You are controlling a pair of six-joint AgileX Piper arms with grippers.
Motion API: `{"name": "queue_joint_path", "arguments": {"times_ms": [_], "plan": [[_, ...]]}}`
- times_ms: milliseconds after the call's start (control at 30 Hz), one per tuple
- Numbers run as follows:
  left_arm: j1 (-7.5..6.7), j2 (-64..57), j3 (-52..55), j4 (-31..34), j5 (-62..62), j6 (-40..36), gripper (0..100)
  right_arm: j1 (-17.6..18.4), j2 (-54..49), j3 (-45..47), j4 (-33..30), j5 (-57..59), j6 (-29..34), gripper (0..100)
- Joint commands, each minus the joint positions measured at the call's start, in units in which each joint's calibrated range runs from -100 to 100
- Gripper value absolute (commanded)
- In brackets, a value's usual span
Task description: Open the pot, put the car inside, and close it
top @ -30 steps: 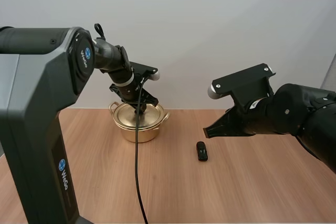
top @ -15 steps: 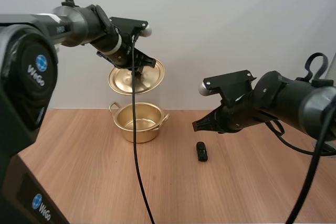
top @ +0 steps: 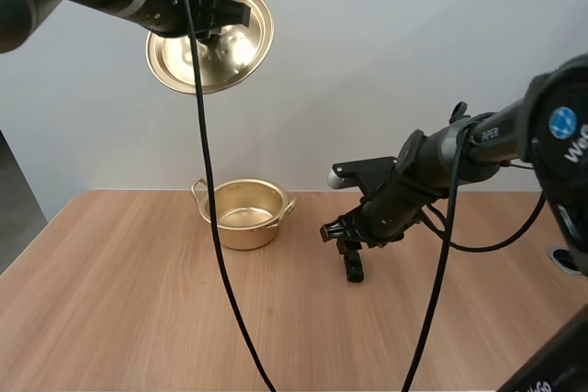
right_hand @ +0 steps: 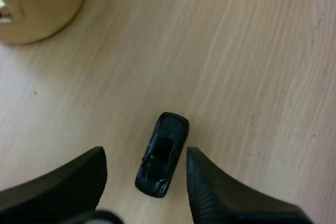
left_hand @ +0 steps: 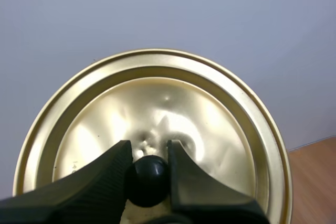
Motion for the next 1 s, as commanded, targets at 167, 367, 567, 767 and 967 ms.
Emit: {"name": "queue_joint_path", "arguments": {"times_ms": [167, 367, 567, 767, 967], "plan": [[0.04, 0.0, -0.1, 0.0, 1.2, 0.0, 0, 0.0, 5.3, -0.4, -0.1, -3.8, -0.4, 85], [0.04, 0.2, -0.1, 0.0, 1.2, 0.0, 0, 0.3, 7.1, -0.4, 0.5, -7.5, -1.4, 84], [0.04, 0.2, -0.1, 0.0, 1.2, 0.0, 0, 2.5, 10.2, -0.5, -0.3, -12.6, -2.5, 60], [0.04, 0.2, -0.1, 0.0, 1.9, 0.0, 0, 2.7, 9.4, -2.9, -2.6, -16.0, -2.5, 0], [0.24, -1.7, -0.1, -0.5, 2.5, 0.0, 0, 3.4, 1.0, -9.7, 1.0, -28.3, -2.5, 0]]}}
